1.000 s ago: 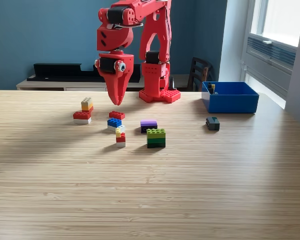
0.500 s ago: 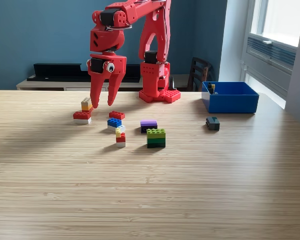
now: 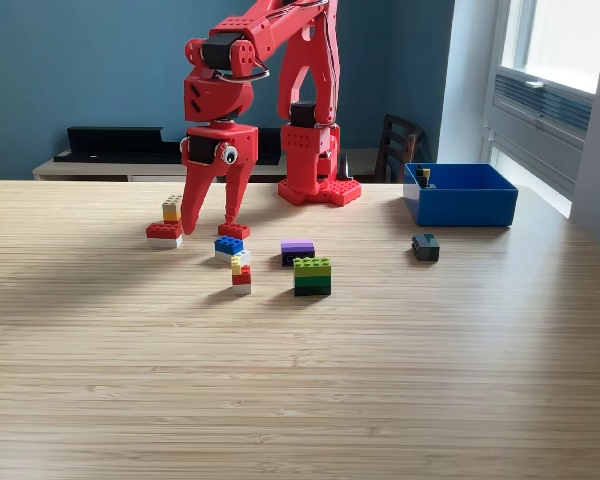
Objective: Grasp a lego block and put it in the bin.
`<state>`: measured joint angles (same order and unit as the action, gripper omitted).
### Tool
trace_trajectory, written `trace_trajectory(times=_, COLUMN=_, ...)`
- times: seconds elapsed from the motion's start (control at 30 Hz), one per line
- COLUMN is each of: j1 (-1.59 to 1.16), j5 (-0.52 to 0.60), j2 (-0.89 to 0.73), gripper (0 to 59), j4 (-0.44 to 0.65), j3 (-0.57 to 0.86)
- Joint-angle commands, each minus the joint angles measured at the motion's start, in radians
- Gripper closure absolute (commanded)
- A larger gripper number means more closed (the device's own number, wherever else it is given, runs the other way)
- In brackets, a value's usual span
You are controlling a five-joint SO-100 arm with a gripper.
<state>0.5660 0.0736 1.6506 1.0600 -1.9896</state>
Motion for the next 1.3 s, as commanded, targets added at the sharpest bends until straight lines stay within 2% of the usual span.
trace_trajectory(times=0.03, j1=-0.005, j5=-0.006, j2=-0.074, gripper=26.8, j4=-0.008, j3=0.091)
trace_trajectory(times=0.53, j1=-0.015, j5=0.075, j2=-0.242, gripper=36.0, j4=-0.026, j3=0.233)
trace_trajectory(times=0.87, j1=-0.06, j5=0.08, j2=-0.256, gripper=56.5, j4=-0.049, j3=0.195)
trace_trajectory(times=0.93, j1=-0.064, j5=0.074, j2=-0.256, gripper=58.2, j4=-0.052, j3=0.184)
trace_trajectory(times=1.23, j1=-0.064, j5=0.029, j2=-0.242, gripper=58.5, j4=-0.048, j3=0.104)
trace_trajectory(times=1.3, j1=-0.044, j5=0.023, j2=-0.238, gripper=58.5, j4=-0.009, j3=0.121)
